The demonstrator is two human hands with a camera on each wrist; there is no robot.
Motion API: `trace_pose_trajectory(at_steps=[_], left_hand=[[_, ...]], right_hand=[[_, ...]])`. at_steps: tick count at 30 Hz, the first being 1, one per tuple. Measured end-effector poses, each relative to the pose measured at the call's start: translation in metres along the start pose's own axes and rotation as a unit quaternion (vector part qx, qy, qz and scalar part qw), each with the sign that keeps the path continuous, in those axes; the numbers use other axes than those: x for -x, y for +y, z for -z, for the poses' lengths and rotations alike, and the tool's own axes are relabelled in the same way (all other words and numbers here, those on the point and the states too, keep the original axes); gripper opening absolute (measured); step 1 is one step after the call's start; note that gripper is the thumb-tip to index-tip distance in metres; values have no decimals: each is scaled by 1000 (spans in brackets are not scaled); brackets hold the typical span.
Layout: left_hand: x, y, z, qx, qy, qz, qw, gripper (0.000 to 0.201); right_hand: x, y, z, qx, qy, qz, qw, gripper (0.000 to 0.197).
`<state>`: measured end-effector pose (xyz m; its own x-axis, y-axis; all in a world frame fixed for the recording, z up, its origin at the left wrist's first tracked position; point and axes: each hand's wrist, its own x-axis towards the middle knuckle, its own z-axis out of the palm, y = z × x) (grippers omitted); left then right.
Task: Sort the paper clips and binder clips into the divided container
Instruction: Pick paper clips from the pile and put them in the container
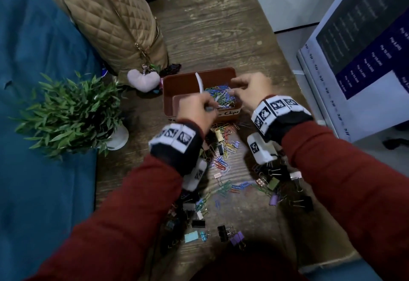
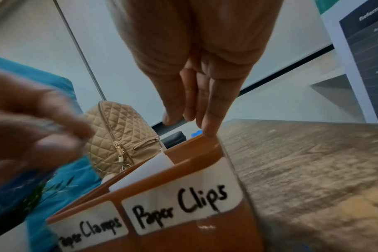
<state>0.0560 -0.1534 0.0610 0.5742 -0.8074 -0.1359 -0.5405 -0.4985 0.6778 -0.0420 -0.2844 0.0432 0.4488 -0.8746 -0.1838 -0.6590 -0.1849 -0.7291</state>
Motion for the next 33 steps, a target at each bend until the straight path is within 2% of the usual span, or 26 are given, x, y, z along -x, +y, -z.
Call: trace_pose_trajectory(at_steps=[3, 5, 8, 10, 11, 13, 15, 18, 19, 21, 23, 28, 30, 33], left_hand=[[-35, 16, 10, 1, 47, -29, 998, 7], [-53, 18, 9, 5, 52, -33, 998, 9], [-62, 10, 3, 49, 26, -1, 998, 18], [-58, -1, 0, 97, 16, 28, 995, 19], [-55, -7, -1, 106, 17, 40, 993, 16], [-45, -20, -2, 115, 24, 54, 992, 10], [-33, -28, -2, 134, 28, 74, 988, 10], [-11, -41, -1, 153, 21, 111, 982, 7], [-3, -45, -2, 163, 13, 124, 979, 4], [18, -54, -6, 160, -4, 149, 976, 5], [40, -64, -12, 139, -30, 163, 976, 6], [91, -76, -30, 102, -111, 210, 966, 11], [105, -78, -38, 40, -141, 191, 971, 18], [121, -77, -49, -100, -179, 121, 971, 47]], right_hand=[[32, 19, 9, -31, 7, 7, 999, 27], [60, 34, 11, 2, -36, 8, 999, 24], [98, 56, 2, -34, -124, -48, 991, 21], [116, 66, -8, -75, -146, -76, 983, 18], [122, 70, -12, -62, -157, -76, 983, 17], [129, 77, -21, 3, -191, -63, 980, 19], [133, 80, -25, 101, -249, -28, 963, 27], [142, 84, -32, 271, -319, 80, 905, 46], [146, 85, -35, 305, -329, 105, 887, 46], [154, 90, -42, 327, -319, 145, 877, 35], [160, 95, -49, 324, -294, 166, 884, 24], [164, 95, -64, 292, -263, 176, 903, 12], [161, 92, -69, 272, -248, 177, 913, 12], [157, 88, -73, 244, -224, 166, 929, 23]])
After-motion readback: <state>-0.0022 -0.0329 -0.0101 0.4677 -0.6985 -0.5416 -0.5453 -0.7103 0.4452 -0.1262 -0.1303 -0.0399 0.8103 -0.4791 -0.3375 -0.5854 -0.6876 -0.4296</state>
